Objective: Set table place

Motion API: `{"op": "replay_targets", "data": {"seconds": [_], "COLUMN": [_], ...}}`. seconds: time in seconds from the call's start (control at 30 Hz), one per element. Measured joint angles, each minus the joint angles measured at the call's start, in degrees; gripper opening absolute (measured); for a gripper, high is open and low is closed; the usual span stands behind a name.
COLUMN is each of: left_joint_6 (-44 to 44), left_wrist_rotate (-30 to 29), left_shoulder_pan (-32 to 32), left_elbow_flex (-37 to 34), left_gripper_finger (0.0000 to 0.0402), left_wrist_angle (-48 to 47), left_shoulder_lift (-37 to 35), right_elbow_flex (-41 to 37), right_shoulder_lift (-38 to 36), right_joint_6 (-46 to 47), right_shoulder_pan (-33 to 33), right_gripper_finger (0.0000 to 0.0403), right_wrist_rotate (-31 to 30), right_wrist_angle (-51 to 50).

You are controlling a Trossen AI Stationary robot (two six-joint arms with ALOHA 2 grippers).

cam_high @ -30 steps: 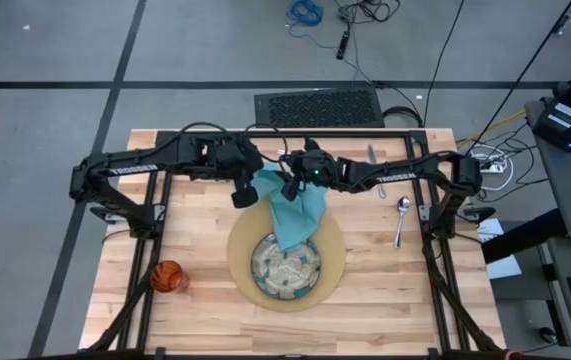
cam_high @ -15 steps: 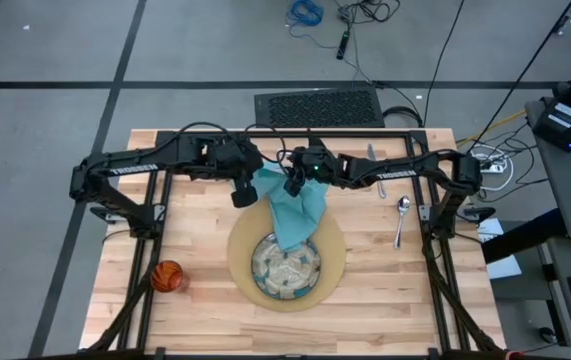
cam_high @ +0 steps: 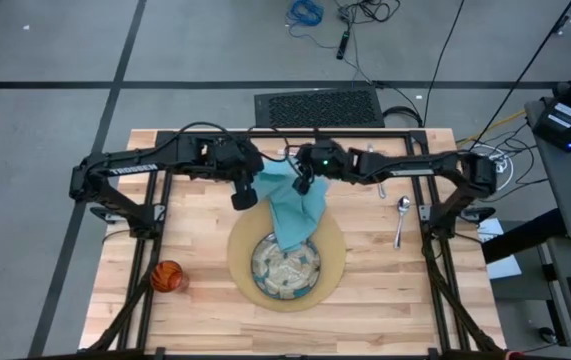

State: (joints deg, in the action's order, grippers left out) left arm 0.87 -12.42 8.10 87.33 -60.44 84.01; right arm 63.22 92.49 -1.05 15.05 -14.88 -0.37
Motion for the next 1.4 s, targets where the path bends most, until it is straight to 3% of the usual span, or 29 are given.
{"op": "replay_targets", "data": {"seconds": [0.13,0.43,0.53,0.7,0.9,1.07,1.23,1.4], "left_joint_6": [1.5,1.5,2.8,2.9,4.4,7.4,9.1,10.4], "left_wrist_rotate": [5.3,5.7,5.8,5.9,5.8,1.4,9.3,10.6], "left_shoulder_pan": [0.0,-0.1,-0.3,-1.0,-1.9,0.9,6.2,9.8], "left_elbow_flex": [0.1,0.1,0.1,0.0,0.0,0.0,-1.8,-7.7], "left_gripper_finger": [0.0021,0.012,0.0135,0.0139,0.0139,0.0139,0.0139,0.0139], "left_wrist_angle": [0.1,5.4,5.8,4.3,3.5,-0.7,-0.5,-0.5], "left_shoulder_lift": [0.9,12.0,16.1,19.6,19.9,19.9,19.8,19.7], "right_elbow_flex": [0.0,0.0,0.0,0.0,0.0,0.0,0.0,0.0], "right_shoulder_lift": [-5.2,-11.9,-13.2,-14.7,-15.3,-15.3,-15.3,-15.3], "right_joint_6": [-1.3,-2.7,-2.7,-2.4,-2.3,-2.3,-1.7,-1.6], "right_shoulder_pan": [0.0,-1.3,-1.9,-1.4,-0.8,-0.9,-1.0,-1.0], "right_gripper_finger": [0.0,0.0,0.0,0.0,0.0,0.0,0.0,0.0], "right_wrist_rotate": [-0.5,-0.5,-3.6,-9.3,-9.1,-8.8,-8.8,-8.8], "right_wrist_angle": [-3.1,-8.8,-13.3,-21.5,-22.6,-22.6,-23.2,-24.3]}}
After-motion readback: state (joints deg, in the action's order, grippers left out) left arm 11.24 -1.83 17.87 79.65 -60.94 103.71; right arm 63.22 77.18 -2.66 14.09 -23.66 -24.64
